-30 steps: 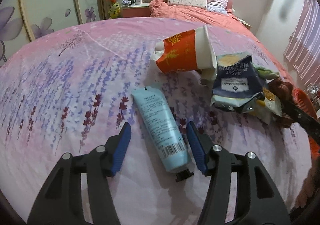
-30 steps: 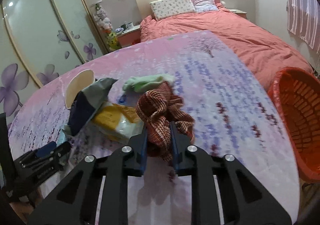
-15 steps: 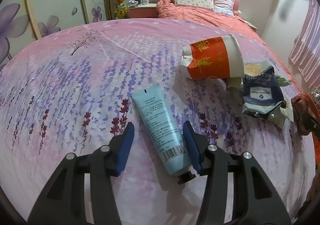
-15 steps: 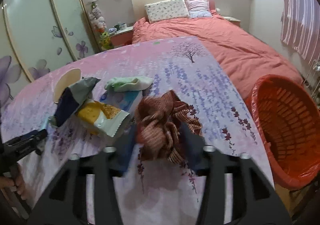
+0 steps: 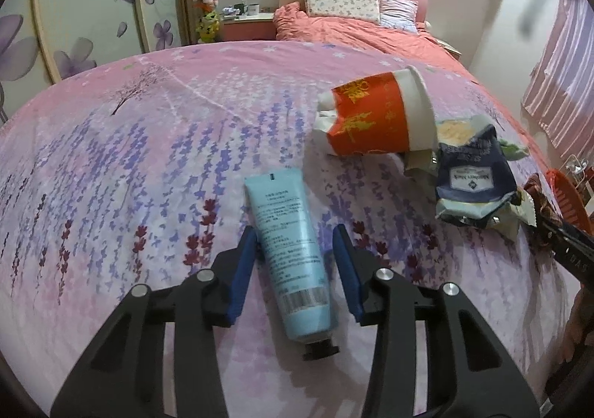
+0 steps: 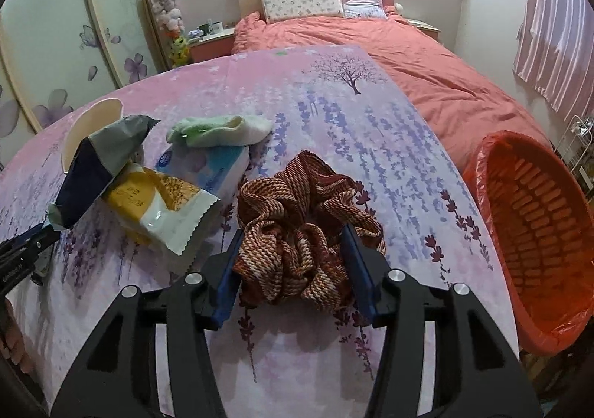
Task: Collect trash
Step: 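Grasp the brown knit cloth with the right tool while the left tool straddles the blue tube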
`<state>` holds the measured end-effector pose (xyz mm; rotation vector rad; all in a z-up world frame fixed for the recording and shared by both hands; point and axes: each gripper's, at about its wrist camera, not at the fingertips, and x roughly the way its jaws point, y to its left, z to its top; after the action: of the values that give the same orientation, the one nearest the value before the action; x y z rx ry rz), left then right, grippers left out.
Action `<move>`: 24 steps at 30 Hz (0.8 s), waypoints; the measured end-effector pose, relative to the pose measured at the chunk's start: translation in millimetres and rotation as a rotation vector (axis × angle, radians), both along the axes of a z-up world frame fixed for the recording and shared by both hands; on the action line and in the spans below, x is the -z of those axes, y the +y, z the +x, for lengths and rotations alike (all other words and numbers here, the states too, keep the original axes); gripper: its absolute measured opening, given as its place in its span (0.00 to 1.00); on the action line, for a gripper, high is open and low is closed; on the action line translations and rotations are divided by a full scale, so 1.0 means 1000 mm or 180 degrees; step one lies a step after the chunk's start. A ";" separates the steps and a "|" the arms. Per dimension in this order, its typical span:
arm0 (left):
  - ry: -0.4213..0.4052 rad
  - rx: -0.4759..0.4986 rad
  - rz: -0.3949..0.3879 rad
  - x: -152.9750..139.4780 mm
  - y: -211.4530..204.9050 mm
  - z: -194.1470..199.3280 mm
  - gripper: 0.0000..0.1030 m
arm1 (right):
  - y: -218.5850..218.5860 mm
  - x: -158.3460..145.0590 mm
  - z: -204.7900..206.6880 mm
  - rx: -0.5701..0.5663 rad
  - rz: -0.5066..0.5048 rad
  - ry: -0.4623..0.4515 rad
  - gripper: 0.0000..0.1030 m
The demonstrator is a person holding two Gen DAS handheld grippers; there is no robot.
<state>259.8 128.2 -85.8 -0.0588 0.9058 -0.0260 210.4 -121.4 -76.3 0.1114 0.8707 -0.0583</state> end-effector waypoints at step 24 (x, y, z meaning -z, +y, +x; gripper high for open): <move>0.0018 -0.0047 0.0179 0.004 -0.002 0.001 0.53 | -0.013 0.003 0.000 0.0050 0.0247 0.0005 0.60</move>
<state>260.6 126.5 -89.6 -0.0131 0.9111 0.0133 210.1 -134.7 -79.5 0.1909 0.8739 -0.0393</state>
